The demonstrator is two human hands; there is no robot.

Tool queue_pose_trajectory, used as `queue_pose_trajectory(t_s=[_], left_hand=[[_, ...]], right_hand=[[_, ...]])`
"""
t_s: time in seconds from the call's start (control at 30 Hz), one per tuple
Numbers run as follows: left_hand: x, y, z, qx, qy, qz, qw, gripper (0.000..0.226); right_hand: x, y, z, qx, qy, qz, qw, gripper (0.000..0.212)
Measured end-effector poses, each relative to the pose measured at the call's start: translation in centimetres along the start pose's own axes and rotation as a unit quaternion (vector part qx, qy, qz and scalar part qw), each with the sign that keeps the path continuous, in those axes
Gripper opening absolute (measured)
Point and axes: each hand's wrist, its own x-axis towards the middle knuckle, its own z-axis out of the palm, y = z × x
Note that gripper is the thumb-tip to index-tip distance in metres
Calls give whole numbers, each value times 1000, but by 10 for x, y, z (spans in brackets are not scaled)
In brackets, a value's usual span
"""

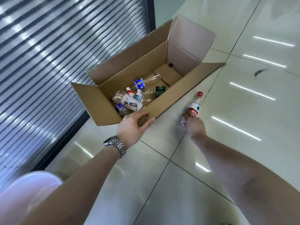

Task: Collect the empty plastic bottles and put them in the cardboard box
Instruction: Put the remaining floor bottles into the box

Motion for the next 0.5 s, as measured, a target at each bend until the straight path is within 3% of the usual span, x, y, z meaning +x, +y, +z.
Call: queue_pose_trajectory(t_s=[0.1,0.23,0.4,0.5], left_hand=[[0,4,-2,27,-22,-8,999,83],[-3,10,-9,49,-52,-22,997,102],[-4,13,-12,55,-80,-42,994,109],[-4,13,-11,60,-88,-45,993,97]], right_hand=[[-17,6,-2,115,42,78,989,35],[-40,9,-12,266,160,124,943,29],[-57,0,-45,305,289,148,896,31],[-58,-7,-74,307,364,110,873,27]])
